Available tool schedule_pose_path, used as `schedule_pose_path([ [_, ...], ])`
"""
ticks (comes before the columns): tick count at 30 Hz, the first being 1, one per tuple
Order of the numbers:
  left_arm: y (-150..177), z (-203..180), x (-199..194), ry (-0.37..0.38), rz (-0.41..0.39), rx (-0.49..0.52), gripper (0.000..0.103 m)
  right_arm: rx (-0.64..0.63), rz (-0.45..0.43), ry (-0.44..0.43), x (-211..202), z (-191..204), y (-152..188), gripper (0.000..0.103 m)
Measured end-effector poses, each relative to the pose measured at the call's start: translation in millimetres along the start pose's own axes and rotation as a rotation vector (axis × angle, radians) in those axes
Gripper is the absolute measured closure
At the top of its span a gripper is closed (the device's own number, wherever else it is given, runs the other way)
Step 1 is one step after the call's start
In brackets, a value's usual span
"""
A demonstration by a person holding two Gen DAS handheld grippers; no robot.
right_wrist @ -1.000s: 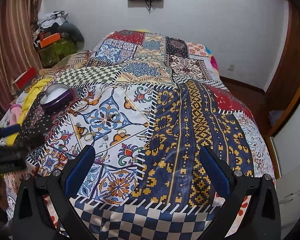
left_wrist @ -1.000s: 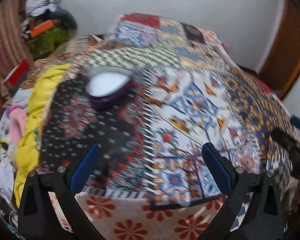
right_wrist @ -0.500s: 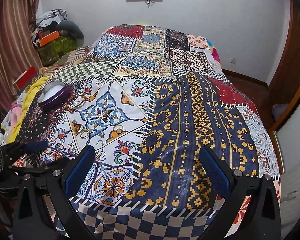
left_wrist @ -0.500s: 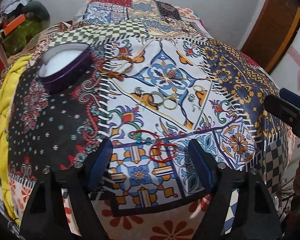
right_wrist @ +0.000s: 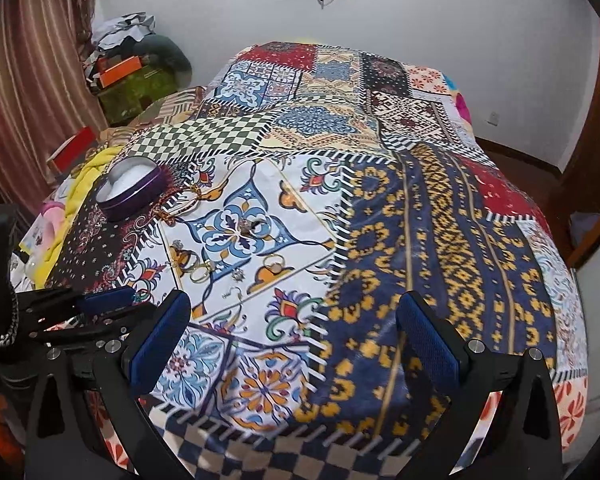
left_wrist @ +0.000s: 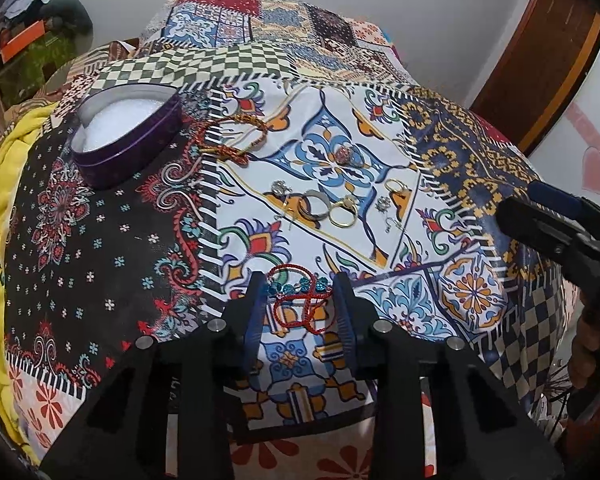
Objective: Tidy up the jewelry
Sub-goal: 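Grasp the red beaded bracelet with the left tool while the right tool grasps a silver earring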
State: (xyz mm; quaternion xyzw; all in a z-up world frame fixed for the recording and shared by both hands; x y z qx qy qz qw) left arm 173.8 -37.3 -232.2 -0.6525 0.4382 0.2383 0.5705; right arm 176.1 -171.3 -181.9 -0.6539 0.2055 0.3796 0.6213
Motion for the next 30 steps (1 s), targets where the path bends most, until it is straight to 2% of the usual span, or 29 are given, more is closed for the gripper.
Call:
schedule_pose_path([
  [1, -0.5, 2.1, -0.8, -0.007, -0.007, -0.01, 0.076, -0.002, 0.002, -0.005, 2.3, 1.5, -0.6, 0.0],
  [2, -1.0, 5.5, -2.4, -0.013, -0.015, -0.025, 0.092, -0.004, 0.003, -0.011, 5.2, 3.2, -1.6, 0.0],
  [3, -2.5, 9.3, -2.5, -0.01, -0.015, -0.041, 0.097, -0.008, 0.006, -0.018, 8.2, 4.8, -2.7, 0.0],
  [6, -6.7, 20.0, -2.8, -0.016, -0.025, -0.079, 0.097, -0.007, 0.014, -0.033, 15.1, 7.7, -4.1, 0.002],
  [13, -12.0, 29.4, -11.5, -0.038, -0.066, -0.084, 0.097, 0.01, 0.088, -0.1, 38.6, 15.9, -3.6, 0.026],
  [17, -16.4, 33.2, -22.3, -0.034, -0.106, -0.093, 0.097, -0.013, 0.101, -0.088, 46.0, 23.8, -5.1, 0.032],
  [18, -17.5, 33.9, -24.3, -0.033, -0.114, -0.096, 0.097, -0.012, 0.105, -0.074, 48.8, 24.6, -5.5, 0.036],
  [19, -18.6, 34.5, -26.3, -0.036, -0.121, -0.096, 0.097, -0.011, 0.111, -0.067, 52.0, 24.7, -5.8, 0.047],
  [21, -20.3, 34.0, -28.7, -0.057, -0.134, -0.086, 0.097, 0.003, 0.165, -0.102, 64.8, 26.2, -4.3, 0.062],
  [22, -20.8, 33.5, -29.7, -0.067, -0.139, -0.078, 0.097, 0.007, 0.183, -0.117, 69.1, 26.4, -2.9, 0.066],
  [23, -20.7, 32.6, -30.4, -0.074, -0.142, -0.071, 0.097, 0.008, 0.189, -0.115, 72.6, 27.8, -1.5, 0.067],
  [26, -19.3, 32.0, -31.8, -0.079, -0.145, -0.065, 0.097, -0.019, 0.168, -0.088, 71.4, 34.2, -1.1, 0.072],
  [28, -19.0, 32.3, -33.0, -0.079, -0.146, -0.071, 0.097, -0.026, 0.163, -0.085, 70.2, 35.5, -0.5, 0.085],
  [30, -19.0, 32.3, -36.2, -0.083, -0.153, -0.075, 0.097, -0.02, 0.157, -0.091, 67.8, 34.0, 0.4, 0.092],
])
Point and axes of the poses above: each gripper's, at about its wrist camera, not at the fingertips, and x roughly the way its jaws point, z to its left, y to its underside, the point moved 2 cm from there along x, roughly the way its jaws point, and after that the axes turned 2 degrees about y, right-handed, at the moved point
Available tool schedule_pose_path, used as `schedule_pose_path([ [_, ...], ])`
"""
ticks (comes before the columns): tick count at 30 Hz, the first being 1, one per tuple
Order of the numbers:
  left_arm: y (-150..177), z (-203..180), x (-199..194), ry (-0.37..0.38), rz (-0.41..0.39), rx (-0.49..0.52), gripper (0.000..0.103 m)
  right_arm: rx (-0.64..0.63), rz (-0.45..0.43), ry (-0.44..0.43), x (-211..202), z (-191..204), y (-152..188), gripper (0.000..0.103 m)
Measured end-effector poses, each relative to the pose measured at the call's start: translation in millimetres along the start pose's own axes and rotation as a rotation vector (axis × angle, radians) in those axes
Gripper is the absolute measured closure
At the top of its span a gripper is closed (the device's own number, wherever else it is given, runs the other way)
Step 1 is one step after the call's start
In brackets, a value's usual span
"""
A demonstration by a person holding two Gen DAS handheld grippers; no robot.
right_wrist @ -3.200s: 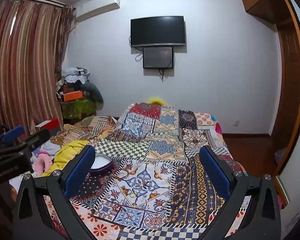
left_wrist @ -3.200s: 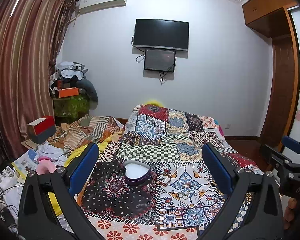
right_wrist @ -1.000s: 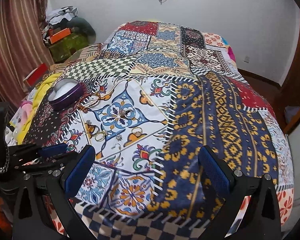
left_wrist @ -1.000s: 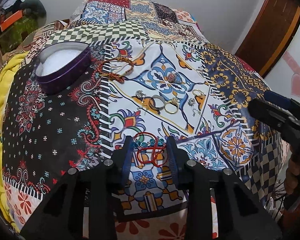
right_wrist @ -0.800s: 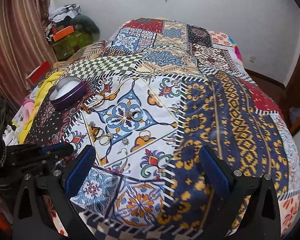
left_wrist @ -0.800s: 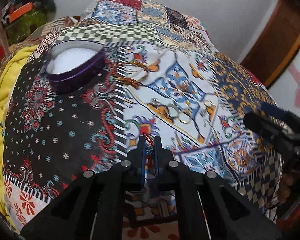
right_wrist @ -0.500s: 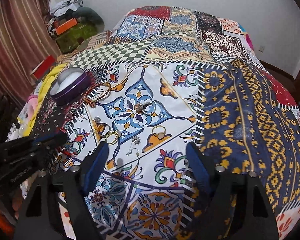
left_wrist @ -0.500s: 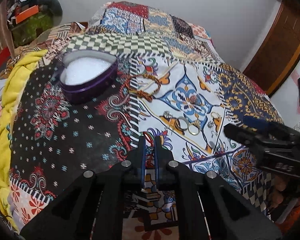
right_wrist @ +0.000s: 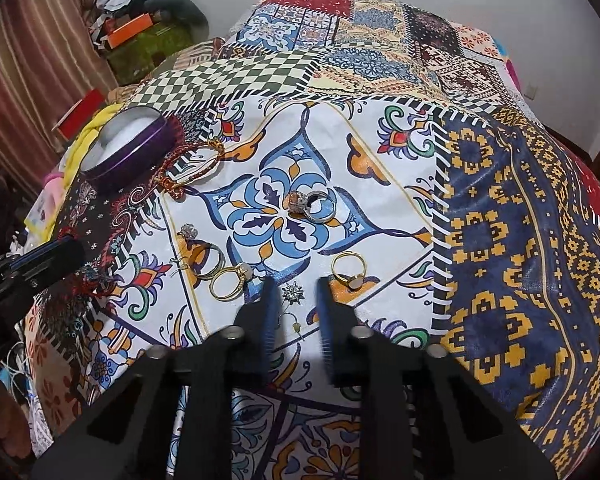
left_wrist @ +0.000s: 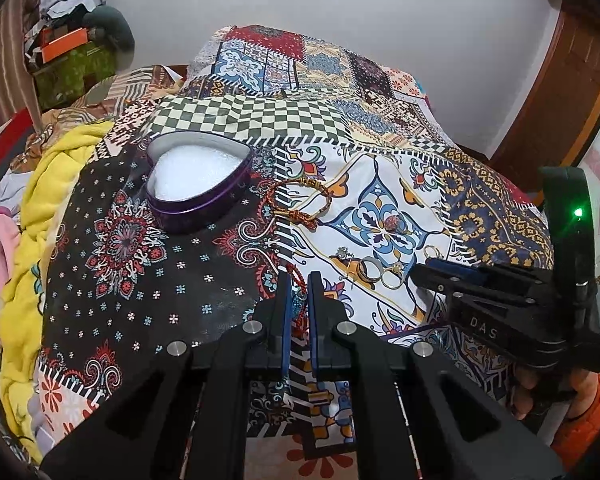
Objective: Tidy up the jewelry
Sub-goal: 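Grasp the red beaded bracelet with the left tool while the right tool grasps a silver earring, then carry both items over the purple heart tin and open both tools to drop them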
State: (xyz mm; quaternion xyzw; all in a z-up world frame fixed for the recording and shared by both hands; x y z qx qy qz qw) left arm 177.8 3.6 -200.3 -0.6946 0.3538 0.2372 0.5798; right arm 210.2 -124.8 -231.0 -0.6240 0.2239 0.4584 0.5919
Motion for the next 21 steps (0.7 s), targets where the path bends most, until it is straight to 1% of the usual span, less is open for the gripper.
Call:
schedule_pose_path([
  [3, -1.2, 0.1, -6.9, -0.017, -0.019, 0.004, 0.097, 0.013, -0.013, -0.007, -2.5, -3.5, 1.0, 0.093],
  [5, -2.8, -0.2, -11.4, -0.025, -0.029, 0.007, 0.097, 0.013, -0.031, -0.004, -1.9, 0.8, -3.5, 0.093],
  [8, -5.0, 0.0, -19.5, -0.031, -0.047, 0.007, 0.097, 0.012, -0.053, -0.005, -9.8, 1.4, -6.2, 0.093],
  [12, -10.0, 1.1, -31.7, -0.035, -0.074, -0.004, 0.097, 0.014, -0.085, -0.002, -23.5, 0.9, -12.1, 0.093],
  [15, -14.8, 1.2, -42.2, -0.052, -0.107, 0.001, 0.097, 0.01, -0.115, 0.004, -33.5, 2.8, -17.8, 0.093],
  [21, -25.8, 3.3, -63.0, -0.066, -0.167, 0.006, 0.097, -0.011, -0.182, -0.008, -57.0, 12.3, -33.6, 0.093],
])
Point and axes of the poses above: each gripper's, at about its wrist camera, not at the fingertips, and x roughly the way its jaws point, z to its left, y to its underside, the point moved 2 cm from there along x, roughly the way its jaws point, and after that the axes turned 2 degrees about y, right-handed, at the moved point
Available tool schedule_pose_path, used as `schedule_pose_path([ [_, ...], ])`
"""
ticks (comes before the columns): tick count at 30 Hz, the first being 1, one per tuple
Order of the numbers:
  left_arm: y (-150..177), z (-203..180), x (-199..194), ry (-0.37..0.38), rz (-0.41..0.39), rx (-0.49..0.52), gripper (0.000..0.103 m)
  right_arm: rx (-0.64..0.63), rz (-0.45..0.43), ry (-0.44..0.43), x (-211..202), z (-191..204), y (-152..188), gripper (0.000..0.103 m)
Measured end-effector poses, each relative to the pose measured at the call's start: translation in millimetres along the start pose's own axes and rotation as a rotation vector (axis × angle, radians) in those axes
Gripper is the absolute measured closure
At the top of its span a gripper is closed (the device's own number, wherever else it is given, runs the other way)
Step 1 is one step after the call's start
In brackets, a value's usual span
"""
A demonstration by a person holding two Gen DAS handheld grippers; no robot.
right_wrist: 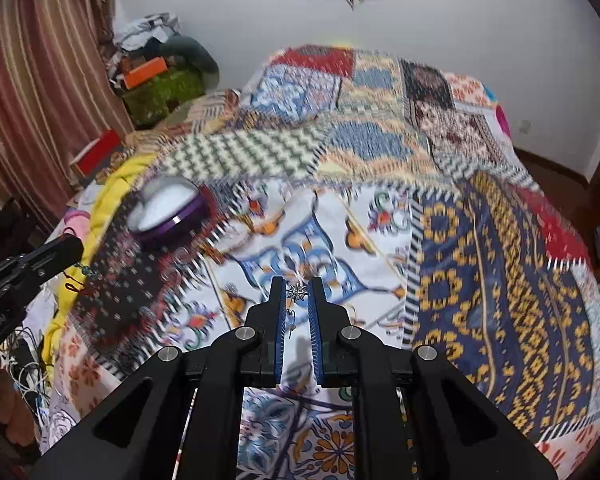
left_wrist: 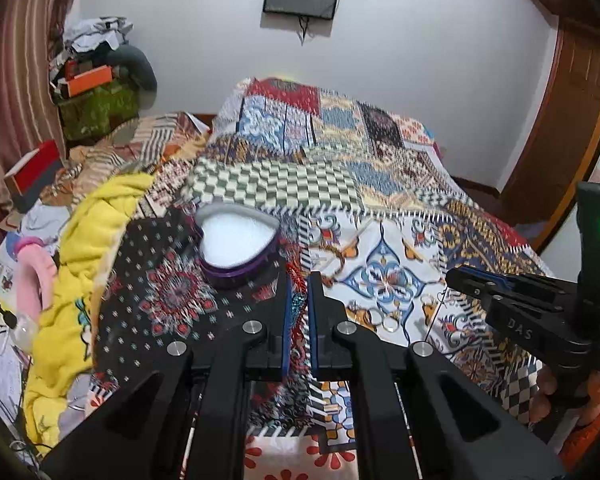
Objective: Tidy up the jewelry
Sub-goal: 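Carry both items over the purple heart tin and open both tools to drop them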
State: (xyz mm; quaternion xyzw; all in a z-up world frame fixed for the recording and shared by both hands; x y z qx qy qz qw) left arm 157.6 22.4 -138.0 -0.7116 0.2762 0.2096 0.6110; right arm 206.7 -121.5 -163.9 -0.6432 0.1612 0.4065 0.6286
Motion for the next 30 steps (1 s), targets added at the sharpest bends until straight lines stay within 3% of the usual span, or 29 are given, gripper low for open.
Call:
schedule_pose_path([
  [15, -46.3, 30.3, -22.3, -0.064, -0.144, -0.012, 0.097, -0.06, -0.207, -0.075, -39.5, 48.5, -68.4, 0.093],
  [30, -76.6, 56.9, 0.7, -0.08, -0.181, -0.003, 0.097, -0.151, -0.212, -0.182, -7.3, 98.7, -102.6, 0.093],
])
Point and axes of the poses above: each gripper's, at about its wrist camera, not at the fingertips, and x roughly the way its jaws point, z to its left, y to its underside, the point moved 2 cm from there along x, roughly the way its jaws point, and after that the axes turned 2 degrees about y, right-handed, at the moved point
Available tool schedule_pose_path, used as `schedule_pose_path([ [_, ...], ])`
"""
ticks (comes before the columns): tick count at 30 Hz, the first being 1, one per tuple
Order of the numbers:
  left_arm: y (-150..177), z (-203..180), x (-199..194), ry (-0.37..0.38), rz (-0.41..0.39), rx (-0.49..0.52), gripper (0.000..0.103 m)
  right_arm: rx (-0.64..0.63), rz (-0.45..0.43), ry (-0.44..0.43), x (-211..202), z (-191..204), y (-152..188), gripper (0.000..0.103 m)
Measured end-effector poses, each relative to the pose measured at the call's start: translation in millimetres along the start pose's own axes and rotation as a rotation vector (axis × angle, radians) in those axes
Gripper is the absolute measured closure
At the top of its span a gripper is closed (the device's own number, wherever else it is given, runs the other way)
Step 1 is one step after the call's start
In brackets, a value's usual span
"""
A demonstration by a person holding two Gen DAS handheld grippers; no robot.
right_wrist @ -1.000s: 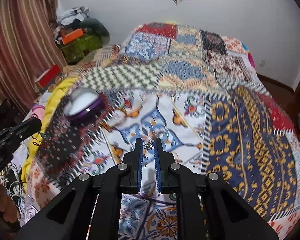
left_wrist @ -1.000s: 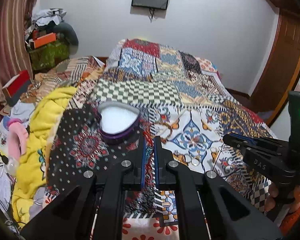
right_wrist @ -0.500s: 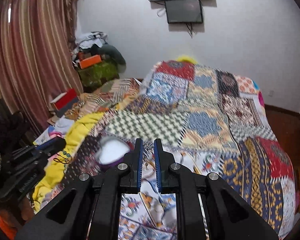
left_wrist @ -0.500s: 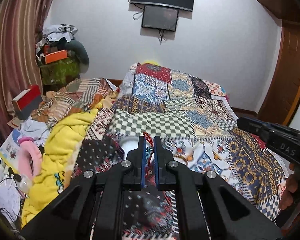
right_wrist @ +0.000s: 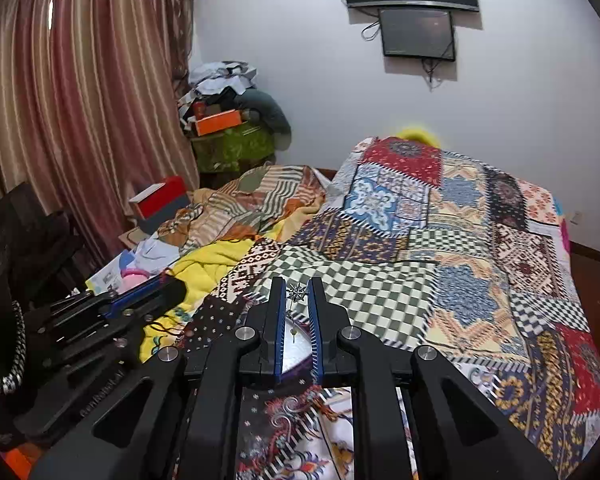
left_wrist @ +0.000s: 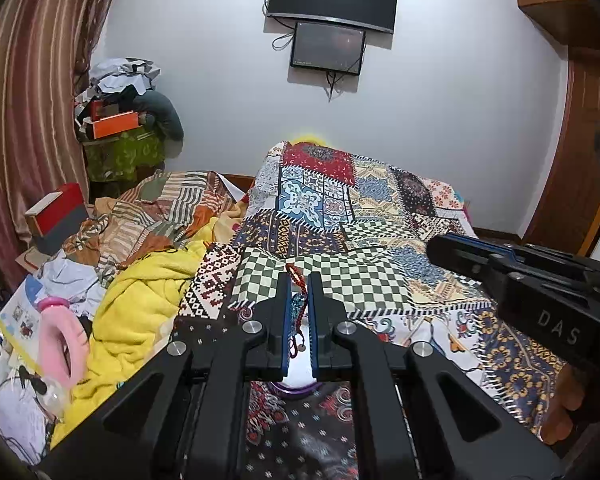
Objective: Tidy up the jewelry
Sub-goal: 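Carry both items over the purple heart tin and open both tools to drop them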
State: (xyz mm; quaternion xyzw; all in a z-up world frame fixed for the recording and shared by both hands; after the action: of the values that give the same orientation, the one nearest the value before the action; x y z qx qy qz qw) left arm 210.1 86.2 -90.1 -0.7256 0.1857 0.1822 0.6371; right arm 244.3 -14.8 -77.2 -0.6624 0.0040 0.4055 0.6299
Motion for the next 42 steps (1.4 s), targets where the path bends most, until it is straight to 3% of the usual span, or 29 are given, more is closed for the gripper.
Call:
schedule_pose_path([
  [7, 0.5, 8.9, 28.0, 0.014, 0.042, 0.004, 0.097, -0.01, 0.066, -0.038, 35.7, 4.7, 1.4, 0.093],
  [18, 32.2, 22.0, 83.7, 0.125, 0.232, -0.062, 0.097, -0.019, 0.276, -0.092, 101.3, -0.3, 32.5, 0.093],
  [23, 40.5, 24.7, 96.9, 0.139, 0.276, -0.08, 0.097, -0.032, 0.316, -0.121, 109.7, 0.9, 37.3, 0.093],
  [27, 39.3, 27.1, 97.7, 0.134, 0.282, -0.08, 0.097, -0.047, 0.318, -0.132, 109.1, 2.7, 36.5, 0.093],
  [30, 33.8, 28.8, 95.0, 0.12, 0.273, -0.073, 0.091, -0.055, 0.326, -0.131, 110.2, 2.6, 35.0, 0.093],
  [37, 17.8, 32.7, 75.8, 0.087, 0.22, -0.07, 0.079, -0.039, 0.31, -0.114, 97.9, -3.3, 26.6, 0.075],
  [42, 7.1, 29.9, 55.7, 0.073, 0.184, -0.057, 0.078, -0.036, 0.261, -0.078, 72.2, -9.1, 15.4, 0.074],
])
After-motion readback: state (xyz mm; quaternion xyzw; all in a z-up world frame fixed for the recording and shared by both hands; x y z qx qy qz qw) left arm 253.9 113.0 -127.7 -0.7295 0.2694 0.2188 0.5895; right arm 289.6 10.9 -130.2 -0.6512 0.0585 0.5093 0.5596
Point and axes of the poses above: each gripper's, at about its wrist camera, not at the fingertips, and x roughly the way its jaws point, z to its left, y to its underside, the point moved 2 cm from there along x, roughly the way its jaws point, and after that the axes turned 2 degrees about y, right-handed, at the moved point
